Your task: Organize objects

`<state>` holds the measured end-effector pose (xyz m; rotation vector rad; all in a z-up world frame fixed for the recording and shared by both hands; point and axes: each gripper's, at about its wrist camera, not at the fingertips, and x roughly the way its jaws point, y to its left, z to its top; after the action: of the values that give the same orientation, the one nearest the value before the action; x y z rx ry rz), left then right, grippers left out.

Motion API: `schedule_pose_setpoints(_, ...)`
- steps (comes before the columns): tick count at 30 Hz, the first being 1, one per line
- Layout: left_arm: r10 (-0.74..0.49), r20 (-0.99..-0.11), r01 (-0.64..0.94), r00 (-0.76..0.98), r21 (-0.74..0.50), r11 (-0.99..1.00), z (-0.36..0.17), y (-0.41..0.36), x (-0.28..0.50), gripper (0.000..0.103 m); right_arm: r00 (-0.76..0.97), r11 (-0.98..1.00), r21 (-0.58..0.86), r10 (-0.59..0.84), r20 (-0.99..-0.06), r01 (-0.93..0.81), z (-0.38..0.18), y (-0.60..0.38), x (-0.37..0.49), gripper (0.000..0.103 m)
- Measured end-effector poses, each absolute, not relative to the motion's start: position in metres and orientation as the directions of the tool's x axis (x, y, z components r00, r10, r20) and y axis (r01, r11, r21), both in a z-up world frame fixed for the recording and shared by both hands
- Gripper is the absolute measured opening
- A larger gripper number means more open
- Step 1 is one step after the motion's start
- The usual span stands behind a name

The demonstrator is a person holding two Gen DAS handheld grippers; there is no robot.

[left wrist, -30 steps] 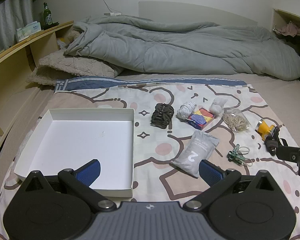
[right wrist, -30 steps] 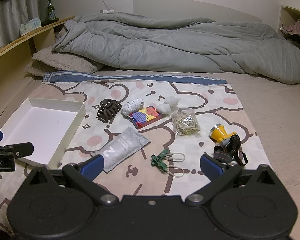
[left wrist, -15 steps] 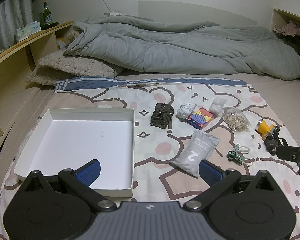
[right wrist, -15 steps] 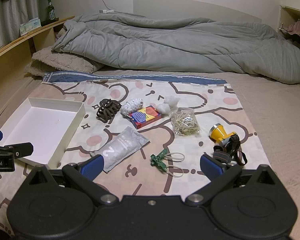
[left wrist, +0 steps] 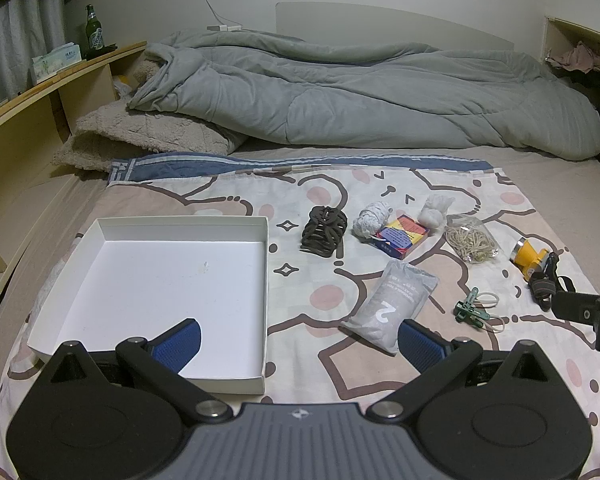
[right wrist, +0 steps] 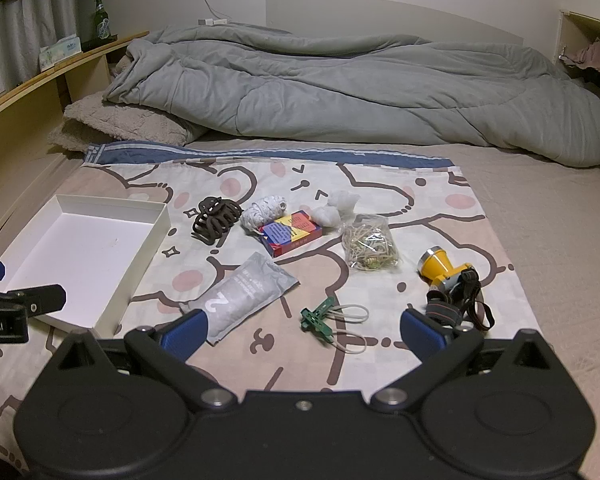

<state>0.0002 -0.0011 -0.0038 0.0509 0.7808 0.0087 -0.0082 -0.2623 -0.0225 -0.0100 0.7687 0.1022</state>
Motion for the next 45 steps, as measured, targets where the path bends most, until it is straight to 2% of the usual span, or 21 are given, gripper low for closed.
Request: schedule_pose_setpoints(45,0.022,-0.699,0.014,0.714,0.045,0.999,-0.011,-0.001,0.004,0.103,0.725,0.997,0.020,0.066,-0.685,-0.072,-0.027,-0.267,-0.003,0.103)
